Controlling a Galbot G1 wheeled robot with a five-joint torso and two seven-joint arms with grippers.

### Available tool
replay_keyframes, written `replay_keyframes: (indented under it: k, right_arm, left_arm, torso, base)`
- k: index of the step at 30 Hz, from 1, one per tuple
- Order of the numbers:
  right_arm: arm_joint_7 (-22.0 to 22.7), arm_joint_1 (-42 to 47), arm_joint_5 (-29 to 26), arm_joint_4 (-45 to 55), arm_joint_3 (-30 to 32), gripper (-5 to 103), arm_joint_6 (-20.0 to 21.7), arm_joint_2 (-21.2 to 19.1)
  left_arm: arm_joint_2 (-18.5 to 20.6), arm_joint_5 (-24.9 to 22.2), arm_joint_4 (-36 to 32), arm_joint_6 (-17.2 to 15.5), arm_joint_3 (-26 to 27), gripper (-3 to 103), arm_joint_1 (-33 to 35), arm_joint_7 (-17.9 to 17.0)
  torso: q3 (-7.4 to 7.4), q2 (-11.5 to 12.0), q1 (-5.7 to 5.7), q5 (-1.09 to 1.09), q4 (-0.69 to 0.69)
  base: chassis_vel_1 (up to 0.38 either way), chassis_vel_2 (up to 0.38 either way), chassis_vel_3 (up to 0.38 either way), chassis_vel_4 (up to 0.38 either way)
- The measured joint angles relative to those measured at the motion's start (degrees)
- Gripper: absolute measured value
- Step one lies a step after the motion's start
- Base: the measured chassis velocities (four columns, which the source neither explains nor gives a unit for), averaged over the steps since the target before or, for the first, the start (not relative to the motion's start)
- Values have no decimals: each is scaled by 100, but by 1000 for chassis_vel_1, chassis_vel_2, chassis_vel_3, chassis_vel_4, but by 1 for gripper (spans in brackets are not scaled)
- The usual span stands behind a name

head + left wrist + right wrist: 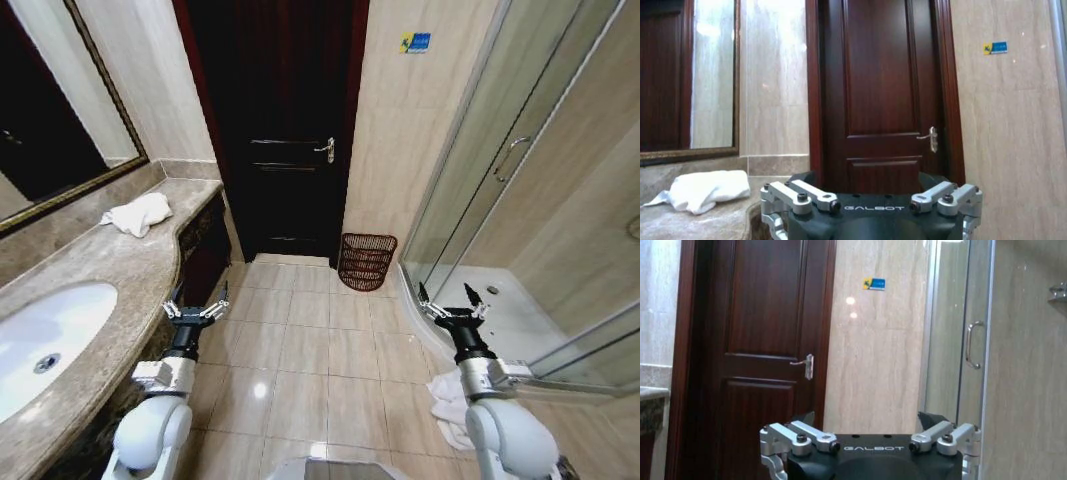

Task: Discard the used towel into the hamper.

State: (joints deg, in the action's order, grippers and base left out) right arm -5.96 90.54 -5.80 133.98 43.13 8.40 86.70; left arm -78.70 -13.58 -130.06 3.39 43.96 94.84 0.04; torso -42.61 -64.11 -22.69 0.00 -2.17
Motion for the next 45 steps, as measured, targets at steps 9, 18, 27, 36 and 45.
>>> replay_keyframes:
  k: [9,18,27,36,45]
  right_arm:
    - [-1,9,-11,-14,6,100,27,-4]
    - [-11,87,-34,-5,19,100,-15,25]
    - [-27,163,-50,2,16,100,-81,15]
    - [-27,161,-40,23,6,100,-82,4]
    - [-43,116,-39,11,-6,100,-82,-6]
  left_arm:
    - [24,-60,1,-11,-5,100,-73,-4]
    - [20,-32,48,131,4,100,-8,-15]
    - [38,-49,24,159,31,100,-4,-18]
    - [45,-50,23,161,19,100,-3,-15]
    - [33,-50,55,186,32,100,10,-7]
  torso:
    - [0,0,0,0,0]
    - [0,0,0,0,0]
    - [0,0,0,0,0]
    - [0,0,0,0,0]
    - [0,0,0,0,0]
  base:
    - [0,0,0,0]
    - [0,0,0,0]
    - [0,0,0,0]
    - [0,0,0,0]
    - [0,0,0,0]
